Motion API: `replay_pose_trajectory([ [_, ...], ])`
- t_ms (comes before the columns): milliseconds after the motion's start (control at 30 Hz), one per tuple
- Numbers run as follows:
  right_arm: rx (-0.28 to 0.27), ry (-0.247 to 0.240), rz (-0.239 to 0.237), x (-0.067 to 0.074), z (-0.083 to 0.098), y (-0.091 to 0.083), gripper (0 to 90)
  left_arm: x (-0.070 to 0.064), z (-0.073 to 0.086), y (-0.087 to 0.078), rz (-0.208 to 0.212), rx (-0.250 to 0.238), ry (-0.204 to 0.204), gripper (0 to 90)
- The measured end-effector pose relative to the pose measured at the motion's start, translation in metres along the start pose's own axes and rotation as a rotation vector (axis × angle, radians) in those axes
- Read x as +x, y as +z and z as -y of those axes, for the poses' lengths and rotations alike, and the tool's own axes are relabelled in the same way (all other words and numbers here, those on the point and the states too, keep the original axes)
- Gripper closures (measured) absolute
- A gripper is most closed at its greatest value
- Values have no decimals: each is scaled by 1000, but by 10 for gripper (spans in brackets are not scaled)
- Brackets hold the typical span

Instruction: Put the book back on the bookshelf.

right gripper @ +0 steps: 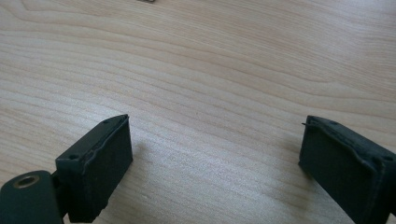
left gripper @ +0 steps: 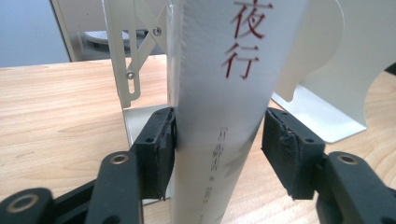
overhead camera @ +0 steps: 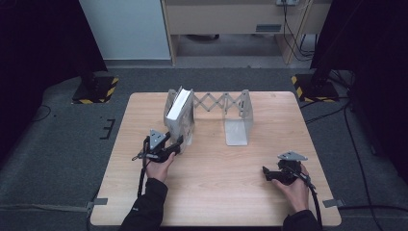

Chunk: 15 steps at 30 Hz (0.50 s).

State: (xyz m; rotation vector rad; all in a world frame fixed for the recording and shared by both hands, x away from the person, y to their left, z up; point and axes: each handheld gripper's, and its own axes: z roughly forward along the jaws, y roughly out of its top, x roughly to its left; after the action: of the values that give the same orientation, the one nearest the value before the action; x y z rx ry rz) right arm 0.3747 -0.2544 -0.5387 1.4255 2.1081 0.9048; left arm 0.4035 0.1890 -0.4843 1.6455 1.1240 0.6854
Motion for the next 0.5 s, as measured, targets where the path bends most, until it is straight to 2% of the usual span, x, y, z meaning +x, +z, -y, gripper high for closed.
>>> replay_pose_trajectory([
  [100, 0, 0, 0, 0, 0, 0, 97, 0, 0, 0, -4, 2, -10, 495],
  [333, 1, 2, -1, 0, 0, 0, 96, -3, -4, 4, 3, 24, -12, 489],
  [500, 0, 2, 0, 0, 0, 0, 96, -8, -6, 14, 23, 26, -34, 469],
])
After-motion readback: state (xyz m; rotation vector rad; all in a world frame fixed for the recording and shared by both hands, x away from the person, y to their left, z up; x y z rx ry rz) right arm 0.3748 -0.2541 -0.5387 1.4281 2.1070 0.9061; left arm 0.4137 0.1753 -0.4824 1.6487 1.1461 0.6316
